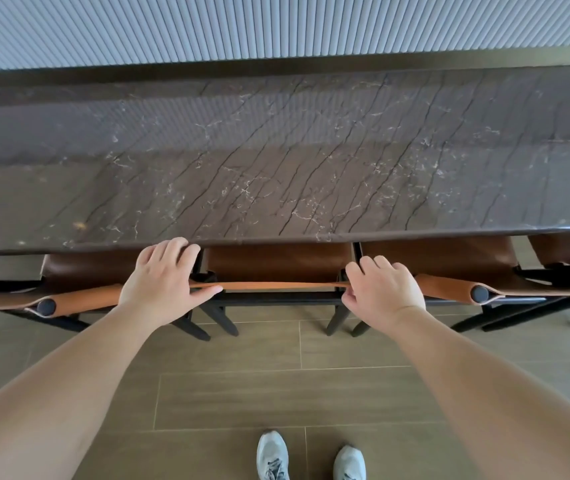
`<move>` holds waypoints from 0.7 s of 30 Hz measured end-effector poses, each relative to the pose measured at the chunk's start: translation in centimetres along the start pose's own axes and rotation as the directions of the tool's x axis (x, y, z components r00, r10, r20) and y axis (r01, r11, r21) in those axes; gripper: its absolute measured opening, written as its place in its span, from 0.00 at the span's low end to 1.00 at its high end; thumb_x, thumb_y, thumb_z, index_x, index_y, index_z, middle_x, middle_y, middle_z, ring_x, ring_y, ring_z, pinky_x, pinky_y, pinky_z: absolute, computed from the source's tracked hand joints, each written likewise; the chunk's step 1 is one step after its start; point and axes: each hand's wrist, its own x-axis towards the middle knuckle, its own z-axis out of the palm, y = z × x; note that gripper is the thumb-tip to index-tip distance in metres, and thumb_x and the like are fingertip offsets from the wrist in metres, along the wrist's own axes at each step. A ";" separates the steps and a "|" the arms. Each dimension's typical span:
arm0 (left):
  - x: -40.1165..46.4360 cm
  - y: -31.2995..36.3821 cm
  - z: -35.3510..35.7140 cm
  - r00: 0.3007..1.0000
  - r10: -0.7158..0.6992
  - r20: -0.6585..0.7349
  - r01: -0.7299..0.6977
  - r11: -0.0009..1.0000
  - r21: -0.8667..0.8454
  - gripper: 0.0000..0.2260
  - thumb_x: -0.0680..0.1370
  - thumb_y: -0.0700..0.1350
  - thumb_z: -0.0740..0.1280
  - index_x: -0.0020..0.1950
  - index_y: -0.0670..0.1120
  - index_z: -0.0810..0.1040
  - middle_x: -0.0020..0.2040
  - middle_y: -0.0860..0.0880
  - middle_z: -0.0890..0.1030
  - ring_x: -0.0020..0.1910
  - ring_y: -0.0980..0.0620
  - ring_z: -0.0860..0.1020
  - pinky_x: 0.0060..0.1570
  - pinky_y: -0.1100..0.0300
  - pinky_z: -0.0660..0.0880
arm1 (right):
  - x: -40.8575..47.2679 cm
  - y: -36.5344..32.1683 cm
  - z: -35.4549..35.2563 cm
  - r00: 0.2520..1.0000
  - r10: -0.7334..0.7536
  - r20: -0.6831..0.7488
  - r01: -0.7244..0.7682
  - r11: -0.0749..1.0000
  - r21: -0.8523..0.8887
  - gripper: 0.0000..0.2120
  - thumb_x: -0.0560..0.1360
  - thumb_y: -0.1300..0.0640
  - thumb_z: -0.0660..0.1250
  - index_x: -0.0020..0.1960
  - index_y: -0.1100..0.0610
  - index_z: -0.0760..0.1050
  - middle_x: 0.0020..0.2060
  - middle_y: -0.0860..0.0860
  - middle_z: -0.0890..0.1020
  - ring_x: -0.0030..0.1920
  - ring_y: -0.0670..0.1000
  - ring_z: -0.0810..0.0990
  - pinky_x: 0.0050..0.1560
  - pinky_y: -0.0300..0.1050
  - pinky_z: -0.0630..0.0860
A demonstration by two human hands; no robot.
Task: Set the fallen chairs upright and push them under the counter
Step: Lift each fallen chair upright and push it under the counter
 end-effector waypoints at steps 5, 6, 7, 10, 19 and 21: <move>0.0 -0.1 0.4 0.999 0.013 -0.030 -0.014 1.000 -0.023 0.38 0.70 0.72 0.57 0.63 0.41 0.74 0.61 0.42 0.74 0.60 0.40 0.74 0.61 0.43 0.69 | 0.1 -0.3 0.1 0.999 0.048 -0.008 -0.048 0.999 0.000 0.10 0.76 0.46 0.59 0.49 0.52 0.73 0.43 0.49 0.76 0.45 0.53 0.74 0.39 0.47 0.72; 0.0 -0.2 0.5 0.999 0.018 -0.040 -0.019 1.000 -0.022 0.38 0.70 0.72 0.57 0.63 0.41 0.74 0.60 0.42 0.74 0.60 0.40 0.74 0.60 0.43 0.70 | 0.1 -0.3 0.1 0.999 0.051 -0.006 -0.051 0.999 0.000 0.11 0.76 0.46 0.59 0.50 0.52 0.72 0.44 0.49 0.75 0.45 0.52 0.74 0.40 0.47 0.73; 0.1 -0.3 0.6 0.998 0.025 -0.049 -0.026 1.000 -0.018 0.38 0.70 0.72 0.57 0.63 0.41 0.74 0.60 0.42 0.74 0.59 0.40 0.74 0.59 0.43 0.70 | 0.1 -0.3 0.1 0.998 0.055 -0.006 -0.055 0.998 -0.002 0.11 0.76 0.45 0.58 0.50 0.51 0.72 0.44 0.48 0.75 0.45 0.52 0.73 0.41 0.47 0.74; 0.0 -0.5 0.9 0.997 0.043 -0.061 -0.043 0.999 0.005 0.37 0.71 0.72 0.58 0.63 0.42 0.74 0.61 0.43 0.74 0.59 0.40 0.74 0.58 0.44 0.70 | 0.0 -0.6 0.1 0.997 0.072 -0.015 -0.072 0.997 -0.005 0.11 0.76 0.45 0.58 0.50 0.51 0.72 0.43 0.48 0.74 0.45 0.51 0.73 0.41 0.47 0.74; -0.3 -0.3 -0.1 0.998 0.008 0.058 -0.006 1.000 -0.027 0.36 0.74 0.69 0.62 0.73 0.47 0.64 0.68 0.46 0.71 0.68 0.43 0.68 0.65 0.47 0.68 | -1.5 -2.6 -0.6 0.974 0.225 -0.011 -0.225 0.974 0.011 0.13 0.75 0.47 0.62 0.56 0.52 0.69 0.49 0.50 0.74 0.52 0.54 0.73 0.53 0.51 0.72; -1.2 0.3 -0.6 0.997 -0.026 0.078 0.036 0.990 -0.137 0.35 0.75 0.66 0.65 0.74 0.47 0.63 0.71 0.46 0.68 0.71 0.43 0.64 0.69 0.46 0.64 | -2.7 -4.1 -0.8 0.974 0.227 -0.002 -0.226 0.973 0.036 0.17 0.74 0.48 0.63 0.61 0.53 0.69 0.54 0.51 0.73 0.57 0.56 0.72 0.64 0.55 0.67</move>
